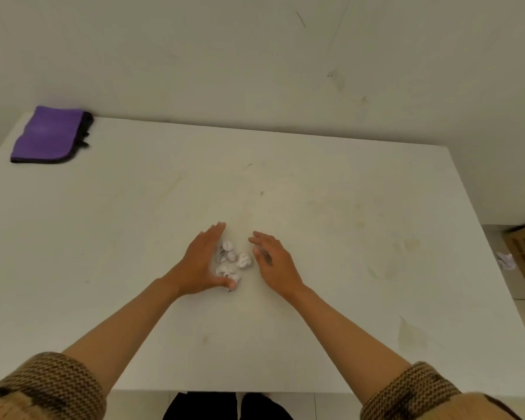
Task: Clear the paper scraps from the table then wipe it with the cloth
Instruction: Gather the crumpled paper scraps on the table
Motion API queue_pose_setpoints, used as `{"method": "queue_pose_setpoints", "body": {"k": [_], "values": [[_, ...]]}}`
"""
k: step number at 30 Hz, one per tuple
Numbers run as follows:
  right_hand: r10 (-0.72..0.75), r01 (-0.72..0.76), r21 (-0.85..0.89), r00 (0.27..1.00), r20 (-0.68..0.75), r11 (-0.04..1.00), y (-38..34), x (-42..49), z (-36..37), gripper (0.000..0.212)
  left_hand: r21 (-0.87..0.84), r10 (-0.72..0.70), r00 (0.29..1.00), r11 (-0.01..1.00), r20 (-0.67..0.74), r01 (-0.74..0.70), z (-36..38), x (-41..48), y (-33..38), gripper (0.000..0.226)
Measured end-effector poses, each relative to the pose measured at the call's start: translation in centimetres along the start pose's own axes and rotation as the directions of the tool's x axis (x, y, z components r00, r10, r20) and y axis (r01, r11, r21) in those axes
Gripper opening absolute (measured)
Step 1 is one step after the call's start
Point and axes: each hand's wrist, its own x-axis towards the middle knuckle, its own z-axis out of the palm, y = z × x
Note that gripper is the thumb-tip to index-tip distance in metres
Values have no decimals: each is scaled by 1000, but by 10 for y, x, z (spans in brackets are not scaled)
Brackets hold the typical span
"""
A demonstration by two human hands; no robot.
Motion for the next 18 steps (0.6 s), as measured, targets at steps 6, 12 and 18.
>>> {"method": "queue_pose_setpoints", "body": {"k": [6, 12, 18], "values": [[20, -20, -1, 983, 183, 1000, -12, -25, 20, 51, -81, -20, 1000, 997, 1, 20, 40, -24, 6, 132], [16, -24, 42, 980, 198, 999, -8, -45, 26, 49, -121, -29, 990, 993, -139, 12, 67, -32, 26, 89], [7, -4, -18, 986, 168, 1000, -12, -44, 22, 46, -31, -37, 978, 999, -206, 31, 68, -38, 22, 106]]}}
